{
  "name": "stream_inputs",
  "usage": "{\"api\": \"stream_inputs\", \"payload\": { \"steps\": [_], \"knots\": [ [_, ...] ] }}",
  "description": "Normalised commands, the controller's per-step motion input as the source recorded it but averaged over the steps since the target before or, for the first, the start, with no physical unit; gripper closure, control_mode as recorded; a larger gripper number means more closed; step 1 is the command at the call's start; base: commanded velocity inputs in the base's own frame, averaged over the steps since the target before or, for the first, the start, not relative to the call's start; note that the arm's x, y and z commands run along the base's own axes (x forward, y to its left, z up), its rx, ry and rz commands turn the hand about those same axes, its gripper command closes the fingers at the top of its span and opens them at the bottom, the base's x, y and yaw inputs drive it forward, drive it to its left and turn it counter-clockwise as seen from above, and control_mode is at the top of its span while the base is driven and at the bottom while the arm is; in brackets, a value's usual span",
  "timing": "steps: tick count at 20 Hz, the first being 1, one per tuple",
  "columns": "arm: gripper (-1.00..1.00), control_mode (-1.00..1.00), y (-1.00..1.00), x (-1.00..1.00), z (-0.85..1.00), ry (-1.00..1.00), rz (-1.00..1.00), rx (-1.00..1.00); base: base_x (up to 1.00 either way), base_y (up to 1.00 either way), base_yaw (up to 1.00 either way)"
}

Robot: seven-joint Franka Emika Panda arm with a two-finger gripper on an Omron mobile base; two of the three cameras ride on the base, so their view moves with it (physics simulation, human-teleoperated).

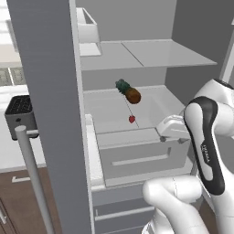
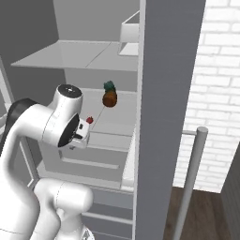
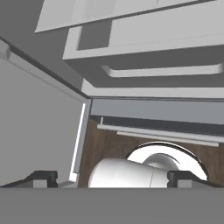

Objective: Take the strawberry from the fridge and place it on top of the pancake, located on the dining counter.

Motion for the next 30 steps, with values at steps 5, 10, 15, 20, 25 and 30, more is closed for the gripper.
{"api": "stream_inputs", "payload": {
  "steps": [5, 10, 15, 20, 25, 30],
  "knots": [
    [-1.00, 1.00, 0.00, 0.00, 0.00, 0.00, 0.00, 0.00, 0.65, 0.08, 0.00],
    [-1.00, -1.00, 0.15, 0.71, 0.00, 0.00, 0.00, 0.00, 0.00, 0.00, 0.00],
    [-1.00, -1.00, 0.22, 0.88, -0.02, 0.00, -0.01, -0.04, 0.00, 0.00, 0.00],
    [-1.00, -1.00, 0.03, 0.54, -0.04, 0.04, -0.03, -0.08, 0.00, 0.00, 0.00],
    [-1.00, -1.00, 0.00, 0.52, -0.11, 0.03, -0.03, -0.06, 0.00, 0.00, 0.00],
    [-1.00, -1.00, 0.04, 0.43, -0.19, 0.01, -0.06, -0.09, 0.00, 0.00, 0.00]
  ]
}}
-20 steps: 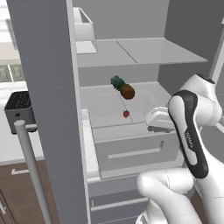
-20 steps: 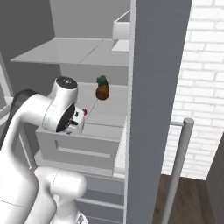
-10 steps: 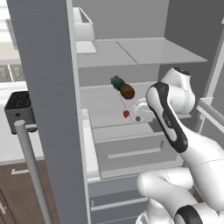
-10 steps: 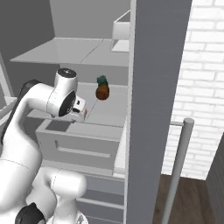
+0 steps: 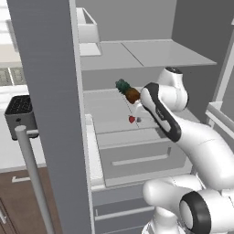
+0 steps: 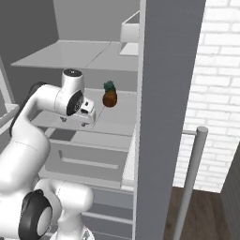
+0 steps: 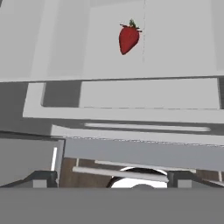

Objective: Take the strawberry from the fridge and place it on top of the pancake, located on the dining counter.

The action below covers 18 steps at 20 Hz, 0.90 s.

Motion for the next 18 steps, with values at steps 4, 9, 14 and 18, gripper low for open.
{"api": "stream_inputs", "payload": {
  "steps": [4, 9, 14, 18],
  "knots": [
    [-1.00, -1.00, 0.02, 0.42, -0.17, 0.01, -0.06, -0.07, 0.00, 0.00, 0.00],
    [-1.00, -1.00, 0.00, 0.29, -0.02, 0.00, -0.02, -0.02, 0.00, 0.00, 0.00],
    [-1.00, -1.00, 0.00, 0.25, -0.05, 0.00, -0.01, -0.03, 0.00, 0.00, 0.00],
    [-1.00, -1.00, 0.00, 0.11, -0.24, 0.00, 0.00, -0.06, 0.00, 0.00, 0.00]
  ]
}}
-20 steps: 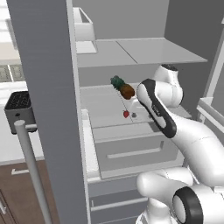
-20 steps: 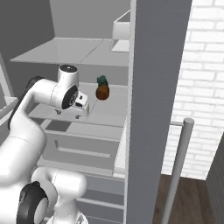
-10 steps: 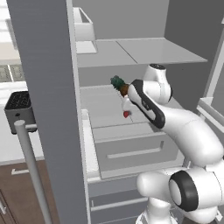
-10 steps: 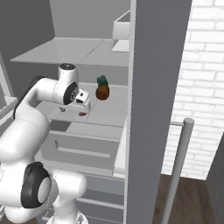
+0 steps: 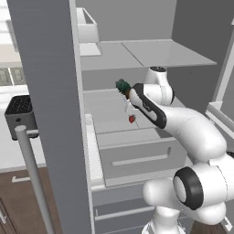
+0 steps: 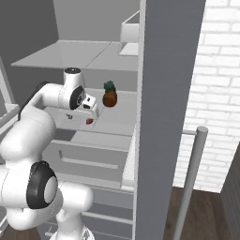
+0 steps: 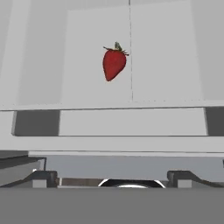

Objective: Take the strawberry from the fridge and place it on top of the pancake, located on the dining counter.

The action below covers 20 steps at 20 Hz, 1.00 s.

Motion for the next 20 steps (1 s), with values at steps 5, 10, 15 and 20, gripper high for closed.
{"api": "stream_inputs", "payload": {
  "steps": [5, 10, 15, 20],
  "knots": [
    [-1.00, -1.00, 0.00, 0.12, -0.36, 0.00, 0.00, -0.07, 0.00, 0.00, 0.00],
    [-1.00, -1.00, 0.00, 0.38, -0.27, 0.00, 0.00, -0.05, 0.00, 0.00, 0.00],
    [-1.00, -1.00, 0.02, 0.34, -0.17, 0.00, 0.00, -0.02, 0.00, 0.00, 0.00],
    [-1.00, -1.00, 0.05, 0.23, -0.18, 0.00, 0.00, -0.04, 0.00, 0.00, 0.00]
  ]
}}
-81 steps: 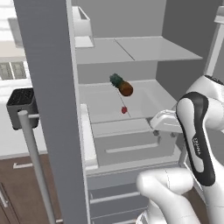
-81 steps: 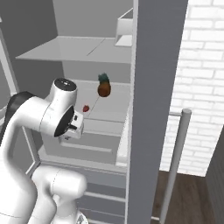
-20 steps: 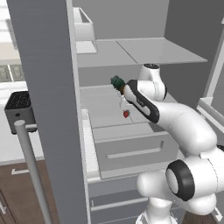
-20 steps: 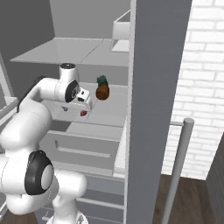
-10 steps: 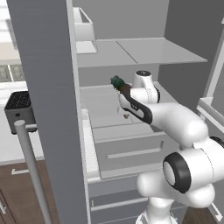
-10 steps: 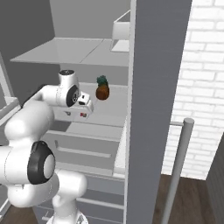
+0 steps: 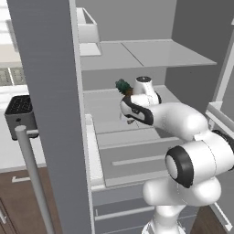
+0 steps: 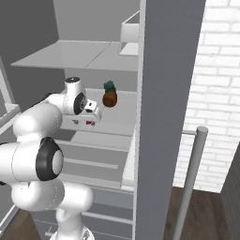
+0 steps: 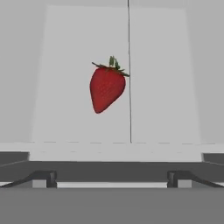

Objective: Take the strawberry from the fridge and place it on top of the pancake, located on the dining counter.

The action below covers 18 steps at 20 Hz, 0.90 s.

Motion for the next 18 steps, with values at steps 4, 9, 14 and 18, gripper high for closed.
{"api": "stream_inputs", "payload": {
  "steps": [4, 9, 14, 18],
  "knots": [
    [-1.00, -1.00, 0.04, 0.33, -0.12, 0.00, 0.00, -0.04, 0.00, 0.00, 0.00],
    [-1.00, -1.00, 0.01, 0.33, -0.10, 0.00, 0.00, -0.03, 0.00, 0.00, 0.00],
    [-1.00, -1.00, 0.00, 0.11, -0.22, 0.00, 0.00, -0.06, 0.00, 0.00, 0.00],
    [-1.00, -1.00, 0.09, 0.27, -0.17, 0.00, 0.00, -0.04, 0.00, 0.00, 0.00]
  ]
}}
